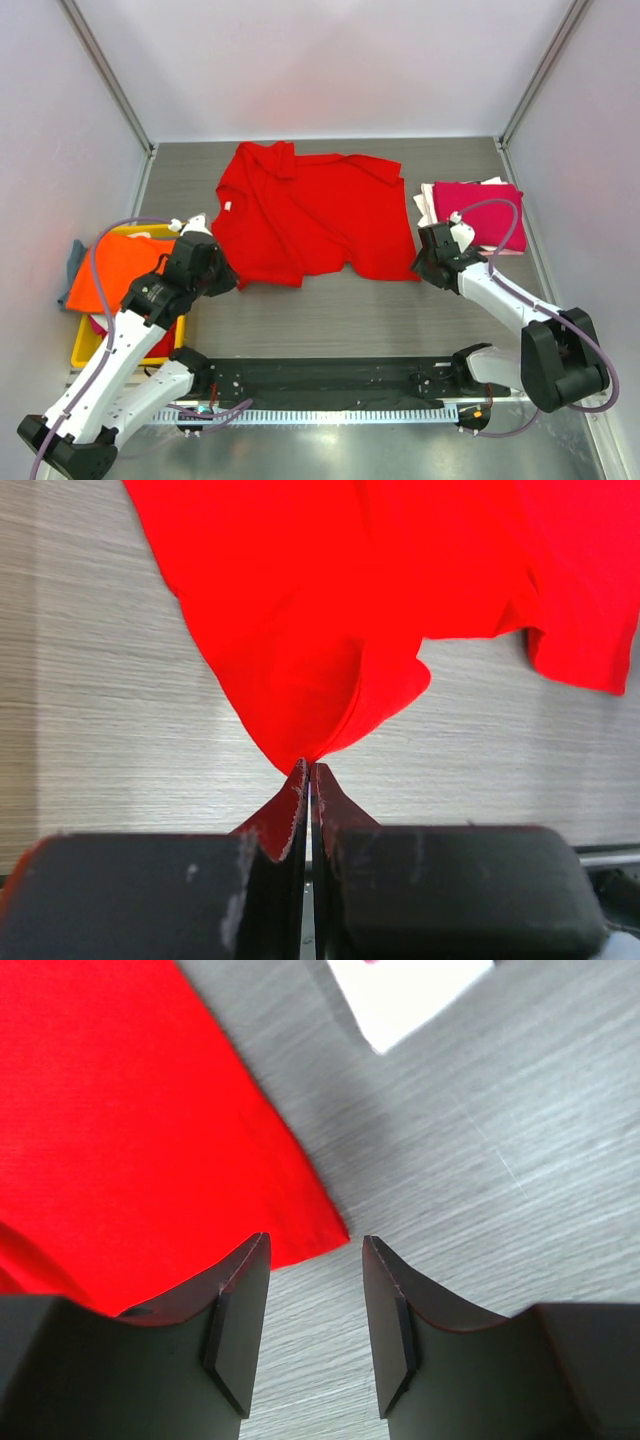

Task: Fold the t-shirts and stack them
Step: Fold the tshirt

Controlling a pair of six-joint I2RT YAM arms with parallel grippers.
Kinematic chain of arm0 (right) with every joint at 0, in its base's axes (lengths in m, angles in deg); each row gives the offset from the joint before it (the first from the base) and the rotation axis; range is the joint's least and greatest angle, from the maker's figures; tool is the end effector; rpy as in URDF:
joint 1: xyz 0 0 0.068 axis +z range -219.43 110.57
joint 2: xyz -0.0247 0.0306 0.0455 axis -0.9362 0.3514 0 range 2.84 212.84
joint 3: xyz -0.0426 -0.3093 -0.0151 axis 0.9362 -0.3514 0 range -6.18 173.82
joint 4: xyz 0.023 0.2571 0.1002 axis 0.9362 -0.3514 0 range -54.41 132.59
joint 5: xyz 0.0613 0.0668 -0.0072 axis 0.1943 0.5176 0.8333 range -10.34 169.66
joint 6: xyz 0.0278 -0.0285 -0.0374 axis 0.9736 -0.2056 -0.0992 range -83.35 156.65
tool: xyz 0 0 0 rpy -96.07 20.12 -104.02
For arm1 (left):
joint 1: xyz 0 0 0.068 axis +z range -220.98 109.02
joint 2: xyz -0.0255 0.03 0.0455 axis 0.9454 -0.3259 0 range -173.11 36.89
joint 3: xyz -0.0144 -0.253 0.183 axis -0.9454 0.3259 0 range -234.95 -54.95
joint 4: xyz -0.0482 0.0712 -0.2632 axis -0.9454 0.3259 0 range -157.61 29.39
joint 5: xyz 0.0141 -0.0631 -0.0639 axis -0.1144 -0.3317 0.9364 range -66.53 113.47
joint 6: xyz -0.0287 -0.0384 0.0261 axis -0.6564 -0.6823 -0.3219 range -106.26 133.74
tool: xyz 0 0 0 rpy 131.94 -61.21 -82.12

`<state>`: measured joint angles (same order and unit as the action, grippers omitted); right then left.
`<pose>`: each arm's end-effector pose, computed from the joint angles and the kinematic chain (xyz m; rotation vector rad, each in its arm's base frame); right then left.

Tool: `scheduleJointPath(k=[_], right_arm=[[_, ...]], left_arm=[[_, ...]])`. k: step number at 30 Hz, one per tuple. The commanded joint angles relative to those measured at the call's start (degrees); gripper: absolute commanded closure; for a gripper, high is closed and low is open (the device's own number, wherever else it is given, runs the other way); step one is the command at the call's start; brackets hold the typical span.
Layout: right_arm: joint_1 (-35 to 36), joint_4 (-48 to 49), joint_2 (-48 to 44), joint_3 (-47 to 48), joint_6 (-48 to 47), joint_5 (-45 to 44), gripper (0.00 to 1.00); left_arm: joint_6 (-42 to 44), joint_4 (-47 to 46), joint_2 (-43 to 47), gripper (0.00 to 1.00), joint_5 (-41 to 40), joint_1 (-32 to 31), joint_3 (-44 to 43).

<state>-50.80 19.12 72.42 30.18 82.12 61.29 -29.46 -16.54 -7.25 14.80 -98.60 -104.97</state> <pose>0.2168 0.0609 0.2152 0.6937 2.3887 0.0542 0.1202 -0.0567 0.3342 -0.3977 2.3556 -0.4227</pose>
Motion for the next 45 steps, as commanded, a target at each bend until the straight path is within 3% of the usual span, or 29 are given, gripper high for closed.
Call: scheduleJointPath(k=[1, 17, 21, 27, 32, 45], right_arm=[[-0.3, -0.2, 1.2, -1.4, 4.3, -2.5, 0.53], [-0.3, 5.1, 6.1, -4.2, 6.9, 1.2, 0.59], [-0.4, 6.1, 6.6, -4.5, 7.5, 1.1, 0.66], [-1.4, 4.8, 5.0, -4.3, 7.4, -0.6, 0.91], [-1.4, 1.4, 1.4, -3.8, 5.8, -3.2, 0.99], [-1.4, -6.9, -8.7, -4.3, 3.9, -2.9, 0.99]], left_arm=[[0.9, 1.2, -0.1, 1.0, -3.4, 0.5, -2.5], [3.6, 5.1, -0.2, 1.0, -7.4, 4.5, -6.5], [4.8, 5.3, 0.2, 1.0, -6.7, 6.7, -6.8], [5.9, 6.4, 0.3, 1.0, -7.6, 8.8, -8.1], [6.9, 7.1, 0.6, 1.0, -7.0, 9.1, -8.9], [10.4, 12.2, 1.1, 1.0, -3.5, 9.1, -10.9]])
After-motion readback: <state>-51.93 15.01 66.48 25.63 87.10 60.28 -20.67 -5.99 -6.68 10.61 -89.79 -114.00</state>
